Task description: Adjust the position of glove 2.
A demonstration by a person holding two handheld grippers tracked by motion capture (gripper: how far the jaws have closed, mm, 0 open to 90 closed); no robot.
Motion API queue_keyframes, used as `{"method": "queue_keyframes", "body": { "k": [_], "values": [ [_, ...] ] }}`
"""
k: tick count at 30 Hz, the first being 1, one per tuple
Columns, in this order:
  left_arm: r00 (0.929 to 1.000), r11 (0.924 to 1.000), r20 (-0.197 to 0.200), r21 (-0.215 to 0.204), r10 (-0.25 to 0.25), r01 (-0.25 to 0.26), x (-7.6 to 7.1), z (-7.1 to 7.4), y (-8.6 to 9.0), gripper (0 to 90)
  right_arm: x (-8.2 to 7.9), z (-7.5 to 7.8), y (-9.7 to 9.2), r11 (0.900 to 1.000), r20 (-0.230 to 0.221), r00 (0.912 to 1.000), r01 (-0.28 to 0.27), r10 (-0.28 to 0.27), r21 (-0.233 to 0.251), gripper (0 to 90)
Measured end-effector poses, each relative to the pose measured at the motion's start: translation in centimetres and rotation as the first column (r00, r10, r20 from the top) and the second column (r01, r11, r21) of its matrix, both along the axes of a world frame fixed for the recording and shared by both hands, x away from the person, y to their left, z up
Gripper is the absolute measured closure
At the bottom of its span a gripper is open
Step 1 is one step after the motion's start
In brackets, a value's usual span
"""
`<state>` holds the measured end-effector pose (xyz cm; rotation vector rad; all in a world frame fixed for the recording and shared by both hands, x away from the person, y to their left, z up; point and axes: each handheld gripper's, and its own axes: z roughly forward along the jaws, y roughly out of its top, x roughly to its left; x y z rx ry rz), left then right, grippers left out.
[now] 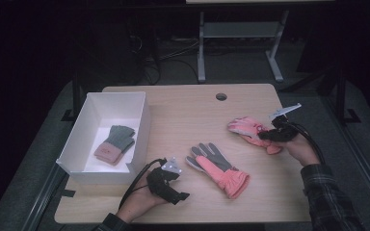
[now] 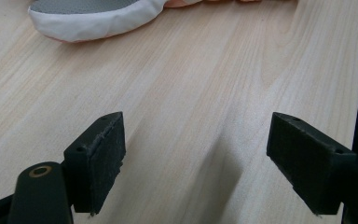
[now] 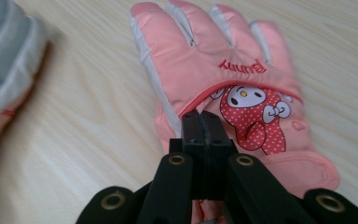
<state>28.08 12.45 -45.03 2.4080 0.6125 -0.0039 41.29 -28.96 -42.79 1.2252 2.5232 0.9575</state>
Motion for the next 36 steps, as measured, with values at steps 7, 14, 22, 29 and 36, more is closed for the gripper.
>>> {"method": "queue_keyframes", "body": {
  "k": [7,14,22,29,36],
  "values": [
    [1.0000,1.0000,0.003,0.004,-0.001,0.001,0.0,0.1,0.0,19.2,-0.9,0.9,1.7,0.9998,0.037,0.9992,-0.017,0.016,0.012,90.0],
    [0.9999,1.0000,0.011,-0.005,0.004,-0.004,0.0,0.1,0.0,19.2,-2.9,3.3,3.0,0.9983,0.105,0.9942,-0.027,0.021,0.052,90.0],
    [0.9999,1.0000,0.015,-0.002,0.003,-0.003,0.0,0.0,0.0,19.2,-5.9,5.4,5.1,0.9968,0.158,0.9853,-0.072,0.066,0.035,90.0],
    [0.9999,1.0000,0.017,-0.008,0.003,-0.003,0.0,0.2,0.0,19.2,-8.8,6.4,7.4,0.9925,0.175,0.9779,-0.120,0.115,0.021,90.0],
    [0.9998,0.9998,0.017,-0.016,0.008,-0.007,-0.1,0.2,-0.2,19.2,-10.3,6.4,10.2,0.9884,0.185,0.9712,-0.152,0.151,-0.007,90.0]
  ]
}}
